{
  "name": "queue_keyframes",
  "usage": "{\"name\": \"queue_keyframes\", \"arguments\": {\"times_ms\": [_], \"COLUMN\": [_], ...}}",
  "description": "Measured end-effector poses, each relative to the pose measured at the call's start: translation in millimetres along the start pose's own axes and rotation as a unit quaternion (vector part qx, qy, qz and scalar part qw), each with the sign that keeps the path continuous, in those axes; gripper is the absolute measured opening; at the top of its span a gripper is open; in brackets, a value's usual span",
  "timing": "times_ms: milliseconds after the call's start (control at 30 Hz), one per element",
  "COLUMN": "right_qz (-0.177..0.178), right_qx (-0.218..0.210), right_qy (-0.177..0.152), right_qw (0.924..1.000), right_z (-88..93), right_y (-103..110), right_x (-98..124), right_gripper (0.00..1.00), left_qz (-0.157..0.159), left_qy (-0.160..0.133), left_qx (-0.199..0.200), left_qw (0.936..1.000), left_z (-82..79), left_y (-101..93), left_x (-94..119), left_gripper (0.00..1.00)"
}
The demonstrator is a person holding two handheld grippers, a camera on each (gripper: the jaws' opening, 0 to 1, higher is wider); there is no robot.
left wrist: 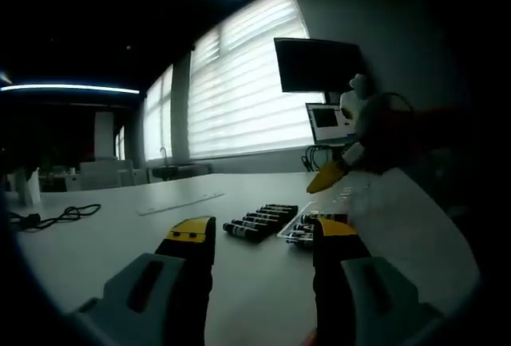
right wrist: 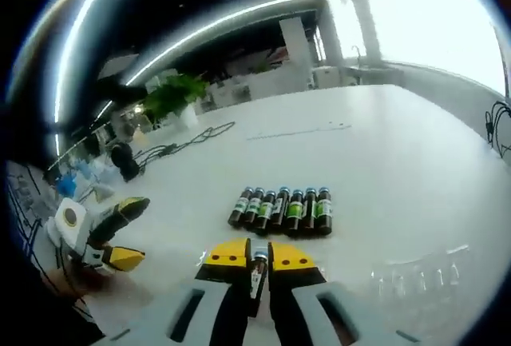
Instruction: Grip medicine bottles put into box
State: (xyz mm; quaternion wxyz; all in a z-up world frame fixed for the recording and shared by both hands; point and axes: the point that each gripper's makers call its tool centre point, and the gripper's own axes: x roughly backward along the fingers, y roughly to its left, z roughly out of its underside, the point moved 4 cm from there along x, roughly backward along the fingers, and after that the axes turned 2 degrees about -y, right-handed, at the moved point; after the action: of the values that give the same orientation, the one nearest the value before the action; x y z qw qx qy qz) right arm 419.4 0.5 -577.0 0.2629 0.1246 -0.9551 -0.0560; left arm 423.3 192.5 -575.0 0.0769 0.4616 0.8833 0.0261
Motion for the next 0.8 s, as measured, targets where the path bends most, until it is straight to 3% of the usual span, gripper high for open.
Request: {"name": "queue_keyframes", "arguments": {"times_ms": [133, 333, 400, 600, 700, 800], "right_qz": [0.03, 0.044, 0.064, 0.07, 0.069, 0.078], "right_qx": [0.058, 0.076, 0.094, 0.107, 0.09, 0.1], "right_qy": [0.002, -0.014, -0.036, -0.022, -0.021, -0.021], "right_qw": [0.9979, 0.996, 0.9929, 0.9915, 0.9933, 0.9916], "right_z": [7.6, 8.7, 6.4, 24.3, 27.0, 27.8], "right_y": [9, 23, 20, 24, 24, 23], "right_x": [2, 2, 0, -1, -1, 0], "right_gripper": [0.02, 0.02, 0.01, 0.0, 0.0, 0.0], "left_qz": [0.001, 0.0, 0.0, 0.001, 0.003, 0.003], "left_qy": [0.0, -0.001, -0.002, -0.002, -0.001, 0.0], "left_qx": [0.001, 0.003, 0.004, 0.006, 0.006, 0.006], "left_qw": [1.0, 1.0, 1.0, 1.0, 1.0, 1.0], "left_z": [0.1, -0.3, -0.4, -0.4, 0.0, 0.3], "left_y": [-0.2, 0.5, 0.7, 0.2, -0.2, -0.4], "left_x": [0, 0, 0, 0, 0, 0], "left_gripper": [0.42, 0.42, 0.42, 0.42, 0.42, 0.42]}}
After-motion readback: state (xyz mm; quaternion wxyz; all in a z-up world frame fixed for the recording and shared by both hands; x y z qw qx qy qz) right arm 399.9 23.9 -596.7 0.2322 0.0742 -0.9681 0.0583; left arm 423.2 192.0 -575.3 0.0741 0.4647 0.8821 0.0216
